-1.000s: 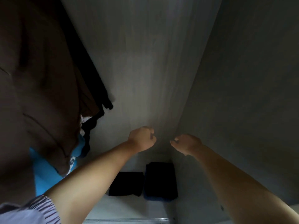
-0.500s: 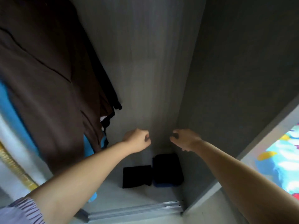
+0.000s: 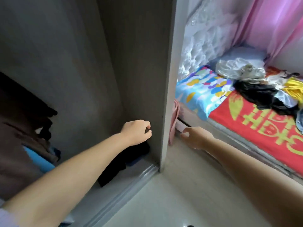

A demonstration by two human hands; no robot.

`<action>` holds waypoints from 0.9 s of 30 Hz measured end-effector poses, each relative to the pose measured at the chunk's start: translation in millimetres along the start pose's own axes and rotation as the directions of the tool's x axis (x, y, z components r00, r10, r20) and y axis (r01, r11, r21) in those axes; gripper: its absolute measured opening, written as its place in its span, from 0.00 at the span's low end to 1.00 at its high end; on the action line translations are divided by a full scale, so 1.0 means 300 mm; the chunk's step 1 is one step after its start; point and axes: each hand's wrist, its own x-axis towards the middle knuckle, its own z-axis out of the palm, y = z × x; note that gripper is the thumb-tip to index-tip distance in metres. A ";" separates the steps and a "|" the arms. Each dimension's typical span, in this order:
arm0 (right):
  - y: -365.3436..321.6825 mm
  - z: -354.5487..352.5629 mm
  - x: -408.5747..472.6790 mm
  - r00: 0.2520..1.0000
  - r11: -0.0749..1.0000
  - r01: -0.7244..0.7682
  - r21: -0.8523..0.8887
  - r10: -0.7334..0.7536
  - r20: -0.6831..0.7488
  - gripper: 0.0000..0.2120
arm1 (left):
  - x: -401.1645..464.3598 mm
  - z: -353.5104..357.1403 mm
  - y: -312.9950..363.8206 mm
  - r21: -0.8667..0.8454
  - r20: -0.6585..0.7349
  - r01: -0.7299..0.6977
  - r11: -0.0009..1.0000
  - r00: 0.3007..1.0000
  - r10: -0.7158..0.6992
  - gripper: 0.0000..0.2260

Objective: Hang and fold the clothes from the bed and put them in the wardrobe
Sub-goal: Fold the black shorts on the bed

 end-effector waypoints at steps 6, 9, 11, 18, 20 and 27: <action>0.443 -0.036 -0.254 0.972 0.972 -0.226 0.063 0.230 -0.052 0.17 | 0.189 0.062 0.430 0.060 0.057 -0.328 0.943 0.944 0.325 0.12; 0.693 -0.053 -0.390 0.944 0.946 -0.320 0.060 0.323 -0.062 0.18 | 0.292 0.108 0.676 0.066 0.098 -0.429 0.901 0.901 0.422 0.12; 0.857 -0.064 -0.466 0.919 0.921 -0.383 0.066 0.388 -0.072 0.18 | 0.363 0.136 0.855 0.073 0.108 -0.474 0.878 0.879 0.465 0.13; 1.277 -0.086 -0.603 0.845 0.845 -0.514 0.149 0.529 -0.081 0.21 | 0.521 0.242 1.361 -0.021 0.132 -0.566 0.824 0.815 0.564 0.12; 1.362 -0.089 -0.615 0.833 0.833 -0.532 0.153 0.547 -0.080 0.20 | 0.562 0.272 1.447 -0.020 0.145 -0.589 0.808 0.798 0.585 0.12; 1.608 -0.125 -0.510 0.809 0.803 -0.565 0.191 0.584 -0.063 0.19 | 0.798 0.384 1.661 -0.049 0.234 -0.629 0.776 0.748 0.621 0.13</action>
